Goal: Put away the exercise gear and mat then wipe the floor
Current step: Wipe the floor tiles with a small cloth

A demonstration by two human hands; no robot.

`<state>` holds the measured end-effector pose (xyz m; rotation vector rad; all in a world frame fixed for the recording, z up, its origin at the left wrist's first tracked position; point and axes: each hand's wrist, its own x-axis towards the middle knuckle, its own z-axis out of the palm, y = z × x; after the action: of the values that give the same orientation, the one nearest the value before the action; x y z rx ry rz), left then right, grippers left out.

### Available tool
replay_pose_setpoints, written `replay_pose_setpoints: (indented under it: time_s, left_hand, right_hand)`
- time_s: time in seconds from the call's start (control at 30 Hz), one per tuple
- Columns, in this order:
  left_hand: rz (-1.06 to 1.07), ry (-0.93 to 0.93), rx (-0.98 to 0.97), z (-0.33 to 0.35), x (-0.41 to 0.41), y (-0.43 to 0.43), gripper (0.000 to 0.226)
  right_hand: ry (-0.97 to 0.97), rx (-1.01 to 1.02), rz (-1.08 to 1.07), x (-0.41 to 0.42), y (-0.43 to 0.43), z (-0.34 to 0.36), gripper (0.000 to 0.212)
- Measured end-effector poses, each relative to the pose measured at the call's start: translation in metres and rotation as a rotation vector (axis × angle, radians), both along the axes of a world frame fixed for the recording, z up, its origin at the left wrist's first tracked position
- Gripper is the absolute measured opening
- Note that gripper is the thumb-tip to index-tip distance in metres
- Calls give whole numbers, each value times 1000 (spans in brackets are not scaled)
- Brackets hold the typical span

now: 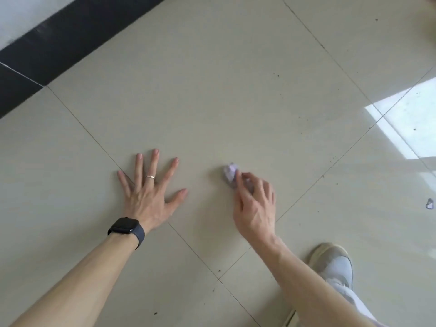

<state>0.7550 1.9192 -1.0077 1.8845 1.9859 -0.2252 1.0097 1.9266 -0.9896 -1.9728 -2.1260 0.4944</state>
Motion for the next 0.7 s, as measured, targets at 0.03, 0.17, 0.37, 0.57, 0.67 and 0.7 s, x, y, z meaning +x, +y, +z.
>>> replay_pose_setpoints:
  time_s: [0.03, 0.17, 0.37, 0.57, 0.67, 0.7]
  left_hand:
    - [-27, -8, 37, 0, -4, 1, 76]
    - [33, 18, 107, 3, -42, 21, 70]
    - [170, 139, 32, 2, -120, 67, 80]
    - [305, 64, 89, -6, -131, 78, 73]
    - [314, 79, 118, -9, -131, 78, 74]
    - [320, 86, 124, -10, -131, 80, 73]
  right_hand:
    - [1, 45, 174, -9, -12, -3, 50]
    - [-99, 119, 303, 21, 48, -13, 47]
    - [-91, -50, -522, 3, 176, -7, 46]
    - [-26, 81, 424, -85, 77, -19, 55]
    - [-97, 141, 638, -64, 112, -20, 61]
    - [-149, 162, 575, -57, 135, -23, 61]
